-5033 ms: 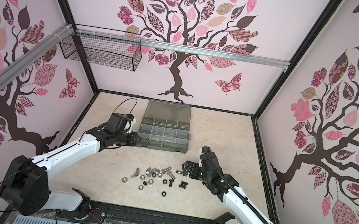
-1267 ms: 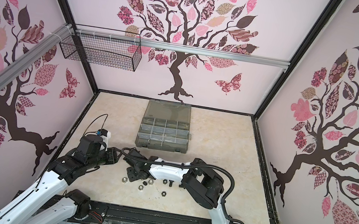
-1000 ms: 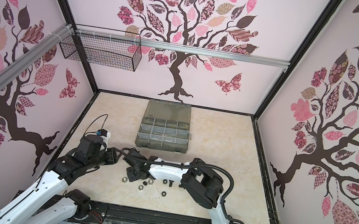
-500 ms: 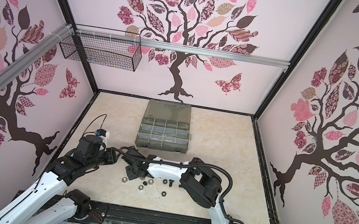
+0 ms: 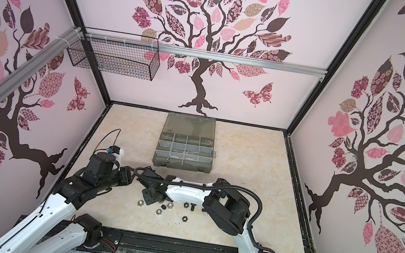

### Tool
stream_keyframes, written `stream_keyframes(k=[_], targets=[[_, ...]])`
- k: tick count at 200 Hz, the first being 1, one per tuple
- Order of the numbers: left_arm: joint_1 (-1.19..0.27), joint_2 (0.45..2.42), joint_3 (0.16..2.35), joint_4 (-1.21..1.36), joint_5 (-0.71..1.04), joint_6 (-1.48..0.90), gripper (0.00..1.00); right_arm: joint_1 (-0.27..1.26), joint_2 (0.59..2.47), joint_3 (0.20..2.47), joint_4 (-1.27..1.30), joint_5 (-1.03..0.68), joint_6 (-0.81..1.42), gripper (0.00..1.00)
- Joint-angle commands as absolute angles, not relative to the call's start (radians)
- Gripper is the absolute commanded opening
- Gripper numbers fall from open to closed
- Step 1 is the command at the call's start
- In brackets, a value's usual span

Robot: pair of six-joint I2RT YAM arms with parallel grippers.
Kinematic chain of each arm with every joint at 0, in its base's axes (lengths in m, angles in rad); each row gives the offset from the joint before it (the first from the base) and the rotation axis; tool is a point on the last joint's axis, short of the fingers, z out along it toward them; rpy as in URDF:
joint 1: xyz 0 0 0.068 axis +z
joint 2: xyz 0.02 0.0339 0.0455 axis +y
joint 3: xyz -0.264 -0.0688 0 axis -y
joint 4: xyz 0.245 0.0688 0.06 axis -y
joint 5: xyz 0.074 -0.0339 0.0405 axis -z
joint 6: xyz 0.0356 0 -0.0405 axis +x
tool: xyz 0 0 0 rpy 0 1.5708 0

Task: Sort the screws and nuts into containers
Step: 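Lower the right gripper and close it on the silver wing nut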

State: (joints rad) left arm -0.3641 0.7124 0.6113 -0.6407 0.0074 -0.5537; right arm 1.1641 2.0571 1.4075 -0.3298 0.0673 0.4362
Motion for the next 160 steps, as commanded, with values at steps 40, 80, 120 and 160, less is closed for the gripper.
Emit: stream_keyframes(k=[40, 80, 120, 160], targets=[[-0.359, 0.706, 0.598, -0.629, 0.005, -0.559, 0.39, 1.173, 2.112, 1.431, -0.356, 0.085, 0.406, 0.25], [-0.359, 0.711, 0.603, -0.630, 0.006, -0.557, 0.39, 1.173, 2.115, 1.416, -0.360, 0.087, 0.395, 0.26], [-0.359, 0.716, 0.601, -0.631, 0.006, -0.563, 0.38, 1.173, 2.120, 1.413, -0.359, 0.087, 0.386, 0.26], [-0.359, 0.704, 0.599, -0.632, 0.005, -0.563, 0.38, 1.173, 2.121, 1.416, -0.357, 0.091, 0.382, 0.23]])
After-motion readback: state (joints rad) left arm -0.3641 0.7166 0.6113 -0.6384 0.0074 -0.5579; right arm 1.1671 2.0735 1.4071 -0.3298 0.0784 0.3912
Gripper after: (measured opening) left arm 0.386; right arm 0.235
